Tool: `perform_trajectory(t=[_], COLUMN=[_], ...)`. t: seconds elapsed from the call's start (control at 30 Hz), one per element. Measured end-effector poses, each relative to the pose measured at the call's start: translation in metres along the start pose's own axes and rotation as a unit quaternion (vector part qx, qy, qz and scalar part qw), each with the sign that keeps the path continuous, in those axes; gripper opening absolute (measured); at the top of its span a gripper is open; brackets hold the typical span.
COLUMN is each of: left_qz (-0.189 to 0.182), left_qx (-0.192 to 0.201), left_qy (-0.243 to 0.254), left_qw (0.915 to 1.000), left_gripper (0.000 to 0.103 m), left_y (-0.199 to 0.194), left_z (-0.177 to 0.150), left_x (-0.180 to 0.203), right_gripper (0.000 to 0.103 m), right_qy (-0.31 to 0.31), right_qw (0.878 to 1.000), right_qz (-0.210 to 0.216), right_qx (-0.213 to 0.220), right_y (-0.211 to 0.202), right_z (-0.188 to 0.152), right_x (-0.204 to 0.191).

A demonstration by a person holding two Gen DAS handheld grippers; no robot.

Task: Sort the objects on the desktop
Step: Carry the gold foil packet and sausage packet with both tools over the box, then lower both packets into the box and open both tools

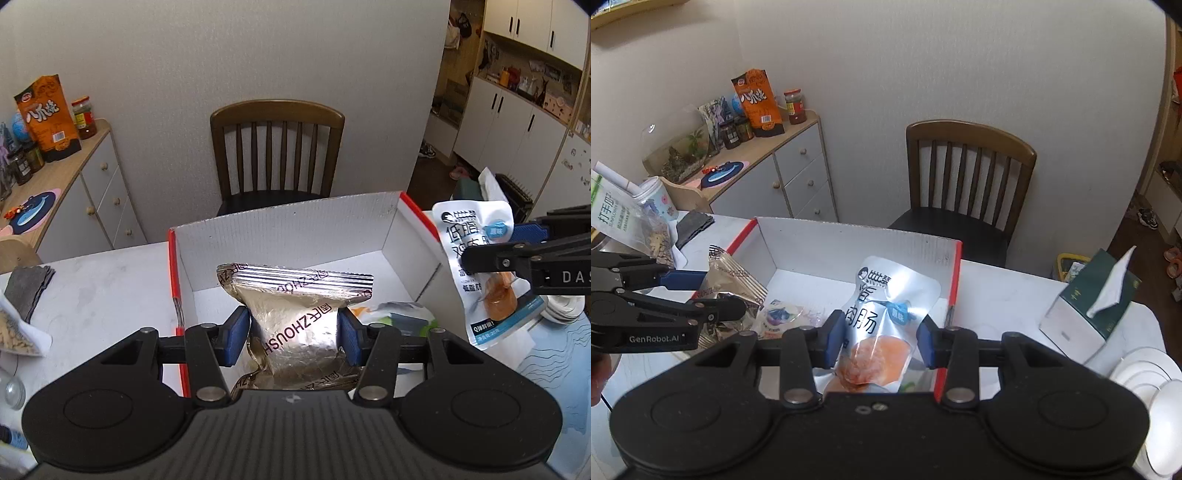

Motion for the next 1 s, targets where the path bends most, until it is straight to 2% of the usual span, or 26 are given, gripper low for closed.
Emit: perform_trajectory(t=[0.33,0.6,1.0], left_qz=[0.005,0.013,-0.004], left_qx=[-0.027,-0.049,-0.074], left_qy=[0.011,0.018,0.028], left_qw=[0.9995,0.9985,0.9969], left_gripper=[0.051,0.051,0.051], left_y=[0.039,0.059,0.073], left_z=[0.001,-0.008,-0.017], left_x=[-0.007,-0.01,-0.006], right_gripper=[0.04,0.04,0.038], right_qy=[-0.005,-0.014,-0.041], right_qw=[1.0,0.999,0.996], right_qz=[0.0,0.003,0.006], right_qx=[-0.019,-0.044,-0.077], right_y=[0.052,0.085,0.116], right_z=[0.008,0.001,-0.01], right_x=[0.0,-0.003,-0.014])
Point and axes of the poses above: each gripper's, at about its wrist camera, not at the fingertips, and y roughly the way its jaws point, x to its right, z to its top, the point moved 8 cm from there along y, roughly the way its jaws point, and after that the axes turned 8 degrees about -y, right-handed, at the moved point
